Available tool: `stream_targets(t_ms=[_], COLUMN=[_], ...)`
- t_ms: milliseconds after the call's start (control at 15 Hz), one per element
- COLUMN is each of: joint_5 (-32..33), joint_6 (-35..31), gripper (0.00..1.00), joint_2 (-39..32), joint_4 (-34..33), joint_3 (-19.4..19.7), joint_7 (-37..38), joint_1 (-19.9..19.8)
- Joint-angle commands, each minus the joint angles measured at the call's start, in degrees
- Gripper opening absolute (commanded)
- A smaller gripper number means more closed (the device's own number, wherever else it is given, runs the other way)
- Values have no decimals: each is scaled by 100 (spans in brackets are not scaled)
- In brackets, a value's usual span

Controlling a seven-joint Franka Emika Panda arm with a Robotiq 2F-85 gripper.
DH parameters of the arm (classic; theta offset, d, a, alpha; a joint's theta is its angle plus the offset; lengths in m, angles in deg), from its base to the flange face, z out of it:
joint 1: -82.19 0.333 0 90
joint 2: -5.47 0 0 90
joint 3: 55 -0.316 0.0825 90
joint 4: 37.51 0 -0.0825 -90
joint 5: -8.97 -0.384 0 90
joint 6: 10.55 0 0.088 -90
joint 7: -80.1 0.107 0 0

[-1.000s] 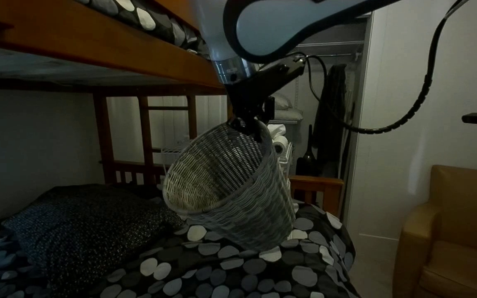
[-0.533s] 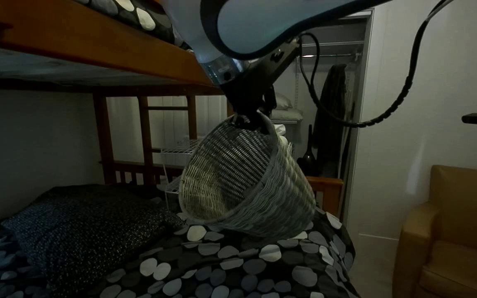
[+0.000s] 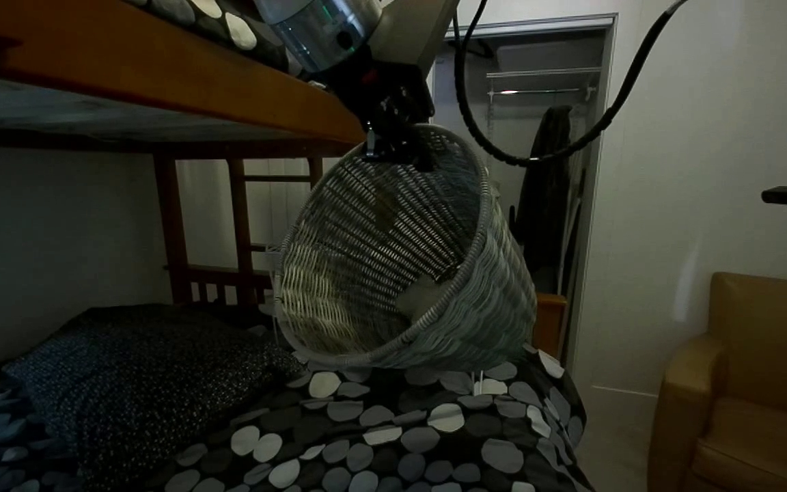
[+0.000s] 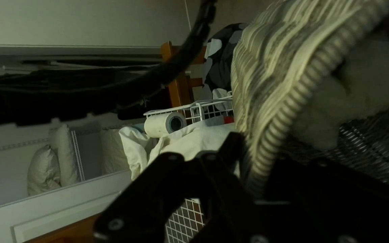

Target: Pour out the objects from the woven basket

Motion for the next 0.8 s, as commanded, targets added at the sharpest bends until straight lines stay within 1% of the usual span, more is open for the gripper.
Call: stream_targets(t_ms=[0, 67, 200, 333, 467, 600, 667, 733], joint_5=[242, 706, 1128, 1685, 2224, 2676, 2854, 2967], joint_6=[-175, -160, 385, 721, 905, 999, 935, 524], gripper=[3, 3, 3, 3, 3, 3, 3, 3], joint_2=[-96, -184, -459, -795, -1085, -1283, -1367, -1358], joint_4=[-7, -33, -418, -786, -1072, -1237, -1291, -1189], joint_3=[15, -8, 18, 36, 98, 192, 253, 296], joint_7=[-186, -631, -1163, -1751, -2439, -3135, -3485, -3755], joint_1=[94, 176, 331, 584, 825, 1064, 1154, 1129])
